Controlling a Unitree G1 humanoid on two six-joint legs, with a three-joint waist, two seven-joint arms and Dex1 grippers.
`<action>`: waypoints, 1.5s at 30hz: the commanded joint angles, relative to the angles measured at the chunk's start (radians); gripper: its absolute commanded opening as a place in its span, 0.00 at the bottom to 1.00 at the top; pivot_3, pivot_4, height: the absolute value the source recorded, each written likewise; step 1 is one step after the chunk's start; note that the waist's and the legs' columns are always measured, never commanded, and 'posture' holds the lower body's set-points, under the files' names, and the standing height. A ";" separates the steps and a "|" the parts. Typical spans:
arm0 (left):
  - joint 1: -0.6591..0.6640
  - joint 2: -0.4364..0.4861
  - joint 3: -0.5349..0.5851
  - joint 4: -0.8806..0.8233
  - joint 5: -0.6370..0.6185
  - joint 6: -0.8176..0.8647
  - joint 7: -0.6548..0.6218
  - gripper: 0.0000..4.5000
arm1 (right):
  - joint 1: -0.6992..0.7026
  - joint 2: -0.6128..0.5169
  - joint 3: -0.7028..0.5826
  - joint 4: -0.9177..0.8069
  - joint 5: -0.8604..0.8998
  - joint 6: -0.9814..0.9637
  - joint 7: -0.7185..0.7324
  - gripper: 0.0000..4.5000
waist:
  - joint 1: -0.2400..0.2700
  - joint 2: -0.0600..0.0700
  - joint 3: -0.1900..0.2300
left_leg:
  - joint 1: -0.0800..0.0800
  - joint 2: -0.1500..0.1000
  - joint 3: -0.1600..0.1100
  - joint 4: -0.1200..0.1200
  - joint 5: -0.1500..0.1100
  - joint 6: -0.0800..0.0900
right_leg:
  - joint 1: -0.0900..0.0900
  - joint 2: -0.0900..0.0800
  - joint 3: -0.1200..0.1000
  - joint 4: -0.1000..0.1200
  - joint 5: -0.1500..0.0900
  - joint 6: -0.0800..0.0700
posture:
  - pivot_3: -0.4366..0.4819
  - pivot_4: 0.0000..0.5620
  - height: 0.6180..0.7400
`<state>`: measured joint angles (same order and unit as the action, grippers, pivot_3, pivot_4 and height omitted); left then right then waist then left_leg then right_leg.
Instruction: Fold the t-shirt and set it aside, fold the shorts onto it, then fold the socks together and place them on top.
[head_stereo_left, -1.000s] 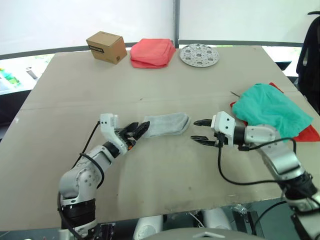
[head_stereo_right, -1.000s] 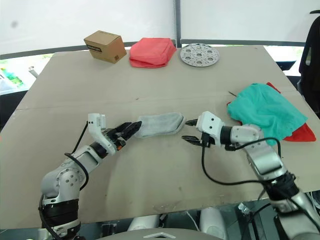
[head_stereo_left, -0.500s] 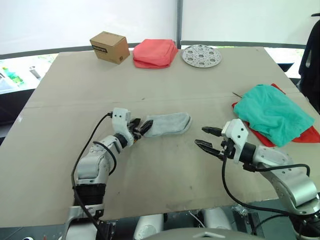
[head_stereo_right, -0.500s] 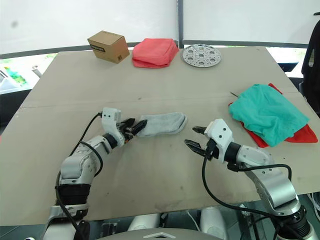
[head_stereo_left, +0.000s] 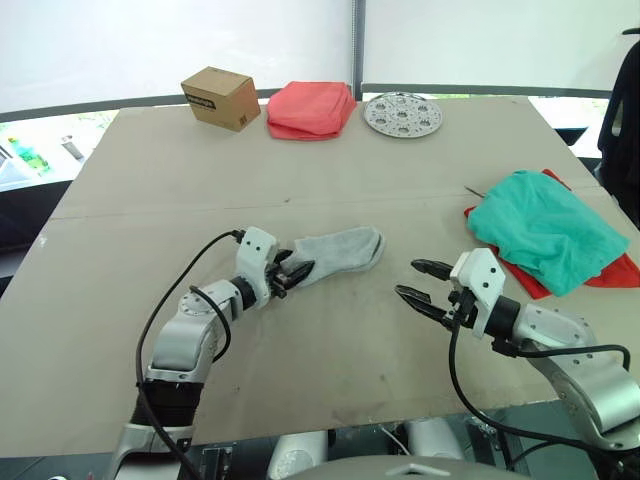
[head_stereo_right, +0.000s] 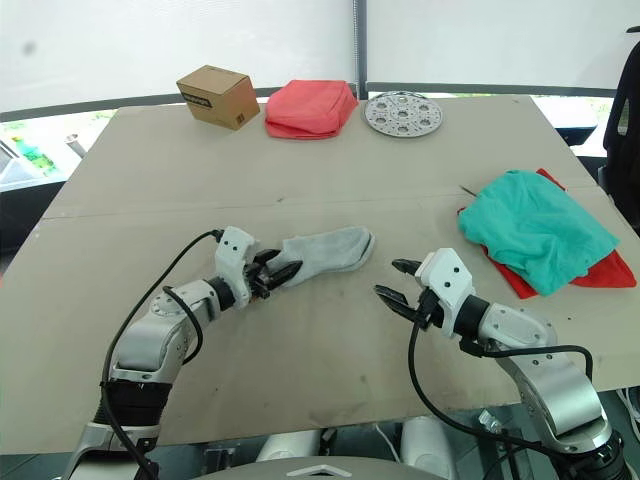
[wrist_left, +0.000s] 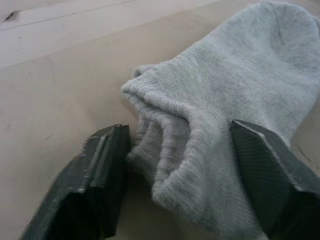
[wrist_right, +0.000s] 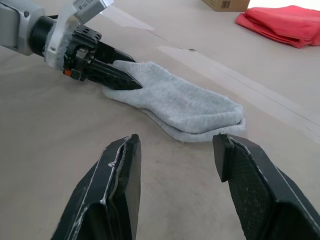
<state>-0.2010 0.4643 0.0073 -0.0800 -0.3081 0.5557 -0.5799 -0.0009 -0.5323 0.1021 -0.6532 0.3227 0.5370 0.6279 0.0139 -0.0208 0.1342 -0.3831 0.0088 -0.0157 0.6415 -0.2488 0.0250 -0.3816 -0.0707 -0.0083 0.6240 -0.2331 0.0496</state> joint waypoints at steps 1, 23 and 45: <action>0.013 -0.008 -0.035 0.064 0.014 0.033 -0.013 0.32 | 0.002 -0.004 -0.003 -0.027 -0.001 -0.031 -0.001 0.56 | 0.001 0.000 0.000 | 0.000 0.000 0.000 0.000 0.000 0.000 | 0.000 0.000 0.000 0.000 0.000 0.000 | 0.48 0.27 1.00; -0.277 0.366 -0.035 0.135 0.162 0.093 -0.193 0.02 | -0.078 -0.008 0.050 0.028 0.003 -0.024 0.031 0.56 | 0.000 -0.007 0.007 | -0.004 0.000 0.001 -0.004 0.000 0.000 | -0.006 0.000 0.000 -0.001 0.000 0.000 | 0.48 0.27 1.00; -0.710 0.230 -0.529 0.083 0.507 0.293 -0.088 0.02 | -0.007 -0.012 0.042 -0.044 -0.015 0.011 -0.046 0.56 | -0.003 -0.010 0.009 | -0.005 -0.002 0.001 -0.003 0.000 0.000 | -0.007 0.002 0.001 0.000 0.001 0.006 | 0.48 0.27 1.00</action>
<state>-0.9022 0.6995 -0.4921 0.0278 0.1396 0.9206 -0.7002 -0.0073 -0.5424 0.1597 -0.6531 0.3091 0.5463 0.5946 0.0108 -0.0304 0.1428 -0.3879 0.0066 -0.0151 0.6383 -0.2486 0.0248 -0.3881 -0.0684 -0.0078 0.6246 -0.2322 0.0554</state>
